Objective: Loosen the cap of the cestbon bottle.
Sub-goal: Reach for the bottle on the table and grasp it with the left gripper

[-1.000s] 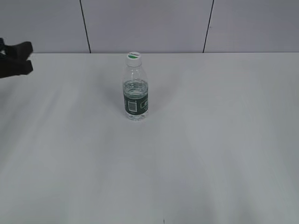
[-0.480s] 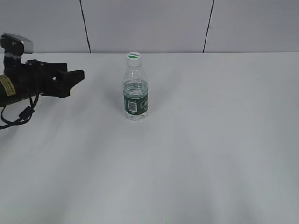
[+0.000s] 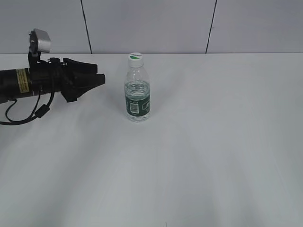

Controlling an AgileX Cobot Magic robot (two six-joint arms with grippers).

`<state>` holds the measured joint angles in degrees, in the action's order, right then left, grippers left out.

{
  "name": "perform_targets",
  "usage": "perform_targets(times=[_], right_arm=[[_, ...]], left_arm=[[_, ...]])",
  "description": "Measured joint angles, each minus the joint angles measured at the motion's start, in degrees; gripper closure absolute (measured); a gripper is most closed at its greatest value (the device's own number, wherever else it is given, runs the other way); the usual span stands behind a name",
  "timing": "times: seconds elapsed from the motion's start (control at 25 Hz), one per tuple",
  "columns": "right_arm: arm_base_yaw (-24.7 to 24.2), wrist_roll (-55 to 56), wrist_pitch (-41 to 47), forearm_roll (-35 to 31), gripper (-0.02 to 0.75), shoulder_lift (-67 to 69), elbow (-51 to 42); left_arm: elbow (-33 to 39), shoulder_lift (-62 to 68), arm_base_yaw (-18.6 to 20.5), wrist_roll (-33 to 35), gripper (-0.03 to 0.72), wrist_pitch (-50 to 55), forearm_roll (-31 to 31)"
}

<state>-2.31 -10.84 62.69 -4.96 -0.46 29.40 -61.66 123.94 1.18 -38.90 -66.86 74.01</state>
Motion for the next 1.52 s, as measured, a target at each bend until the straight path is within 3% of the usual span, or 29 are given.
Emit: perform_targets(times=[0.44, 1.0, 1.08, 1.32, 1.52], right_arm=[[0.00, 0.00, 0.00, 0.00, 0.204, 0.00, 0.00], [0.00, 0.00, 0.00, 0.00, 0.204, 0.00, 0.00], [0.00, 0.00, 0.00, 0.00, 0.204, 0.00, 0.00], [0.00, 0.00, 0.00, 0.67, 0.204, 0.00, 0.00], [0.00, 0.15, 0.00, 1.16, 0.204, 0.00, 0.00]], left_arm=[[-5.14, 3.21, 0.00, -0.07, 0.314, -2.19, 14.64], [-6.22, 3.42, 0.00, -0.07, 0.319, -1.96, 9.61], [-6.22, 3.42, 0.00, -0.07, 0.293, -1.31, 10.84], [-6.22, 3.42, 0.00, -0.07, 0.101, -2.19, 14.33], [-6.22, 4.59, -0.68, -0.13, 0.075, -2.33, 14.18]])
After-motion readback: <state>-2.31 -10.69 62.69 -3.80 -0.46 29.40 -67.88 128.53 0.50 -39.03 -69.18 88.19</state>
